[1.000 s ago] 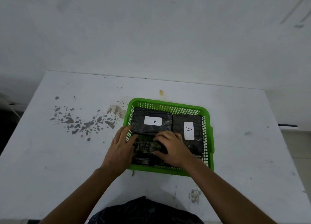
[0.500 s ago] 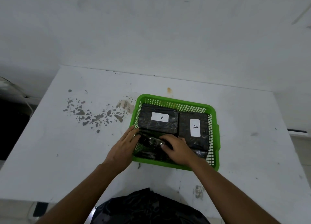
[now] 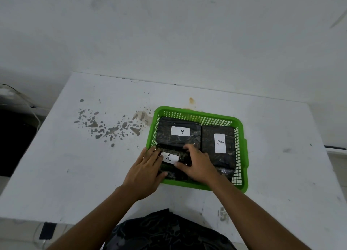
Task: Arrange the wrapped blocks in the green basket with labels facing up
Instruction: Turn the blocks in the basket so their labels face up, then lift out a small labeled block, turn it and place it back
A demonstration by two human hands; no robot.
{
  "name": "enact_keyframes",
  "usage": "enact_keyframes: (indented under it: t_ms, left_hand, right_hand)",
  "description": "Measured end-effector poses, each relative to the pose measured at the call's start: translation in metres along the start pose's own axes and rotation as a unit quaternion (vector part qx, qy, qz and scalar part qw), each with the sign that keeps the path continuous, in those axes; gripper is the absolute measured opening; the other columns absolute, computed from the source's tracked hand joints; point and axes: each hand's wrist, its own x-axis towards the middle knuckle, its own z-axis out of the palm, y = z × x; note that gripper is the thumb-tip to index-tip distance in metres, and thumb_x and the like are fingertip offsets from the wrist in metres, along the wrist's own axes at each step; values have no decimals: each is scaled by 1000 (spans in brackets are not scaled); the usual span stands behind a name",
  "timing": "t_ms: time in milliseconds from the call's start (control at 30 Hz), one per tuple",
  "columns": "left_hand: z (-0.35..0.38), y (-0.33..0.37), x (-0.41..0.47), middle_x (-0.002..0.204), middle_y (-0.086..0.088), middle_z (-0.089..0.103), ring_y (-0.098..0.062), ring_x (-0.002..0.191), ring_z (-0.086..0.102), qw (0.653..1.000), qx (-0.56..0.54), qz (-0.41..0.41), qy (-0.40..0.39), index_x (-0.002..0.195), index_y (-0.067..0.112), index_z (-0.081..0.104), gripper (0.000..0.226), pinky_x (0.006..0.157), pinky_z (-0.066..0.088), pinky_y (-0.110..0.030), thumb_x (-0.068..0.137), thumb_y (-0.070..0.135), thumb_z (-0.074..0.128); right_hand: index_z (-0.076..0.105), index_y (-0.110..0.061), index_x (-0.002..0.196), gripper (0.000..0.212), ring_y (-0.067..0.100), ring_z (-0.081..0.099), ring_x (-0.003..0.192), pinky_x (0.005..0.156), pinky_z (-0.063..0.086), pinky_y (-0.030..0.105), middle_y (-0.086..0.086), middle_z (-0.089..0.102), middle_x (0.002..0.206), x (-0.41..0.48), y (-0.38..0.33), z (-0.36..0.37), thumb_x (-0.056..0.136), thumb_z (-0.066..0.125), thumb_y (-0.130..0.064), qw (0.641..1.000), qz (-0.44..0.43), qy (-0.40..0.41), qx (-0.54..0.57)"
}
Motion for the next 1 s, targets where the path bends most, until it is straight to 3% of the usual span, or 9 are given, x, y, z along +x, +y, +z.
enact_keyframes:
  t_ms: [167,267,433,600,733,800,867,933,1000]
  left_hand:
    - [8,2,0,155,-13,25,-25,145,8,999,-27,12,-39,142,10,31,71,115,-10,-43,93,57,9]
    - [11,3,-3,157,-13,19,-23,146,0,998,-24,16,-52,143,9,29,77,113,-17,-42,91,57,-1]
    - [12,3,-5,157,-14,16,-21,146,-5,997,-24,30,-69,135,9,41,85,113,-18,-39,88,57,-11]
    - [9,5,-5,157,-11,17,-20,146,-3,997,-30,22,-74,137,12,40,75,113,-18,-38,92,55,-2]
    - [8,6,-6,157,-12,17,-21,146,-3,996,-25,17,-83,137,13,41,70,114,-17,-39,94,53,2]
    - [9,8,-6,157,-13,16,-21,146,-4,995,-25,17,-90,138,14,40,69,114,-16,-39,94,52,3]
    - [9,11,-9,157,-14,15,-21,146,-6,994,-25,17,-100,139,13,38,68,115,-16,-40,95,52,4]
    - [9,13,-13,158,-13,14,-21,146,-5,995,-26,16,-99,140,11,36,65,115,-15,-41,96,49,6]
    - [10,13,-18,158,-12,17,-21,146,-1,996,-35,14,-81,140,10,33,59,116,-14,-40,98,43,9]
  right_hand:
    - [39,-23,140,65,31,48,113,101,35,44,8,41,131,-7,9,14,89,45,-63,996,-6,34,-83]
    - [39,-18,141,62,27,50,115,99,34,41,9,47,128,-5,7,18,93,43,-57,987,-3,73,-143]
    - [44,-21,119,45,27,60,102,89,36,43,4,60,117,-2,1,14,88,56,-51,986,-5,117,-116]
    - [54,-22,98,32,22,61,87,86,32,41,-1,65,97,-3,2,10,89,54,-53,980,18,138,-141]
    - [58,-23,88,21,20,55,93,90,25,40,-4,64,89,-9,-5,13,91,52,-42,974,-26,160,-158]
    - [59,-25,91,23,16,51,98,94,24,41,-6,63,93,-15,-10,13,92,46,-45,982,-87,123,-116]
    - [58,-27,102,39,15,51,105,99,25,43,-5,64,105,-22,-14,15,94,34,-56,992,-107,12,-64]
    - [54,-25,119,59,17,45,121,104,17,43,-1,59,127,-29,-13,19,92,22,-67,986,-112,-74,-94]
    - [51,-23,126,70,16,33,132,109,6,43,3,53,136,-35,-11,21,89,15,-71,978,-122,-99,-135]
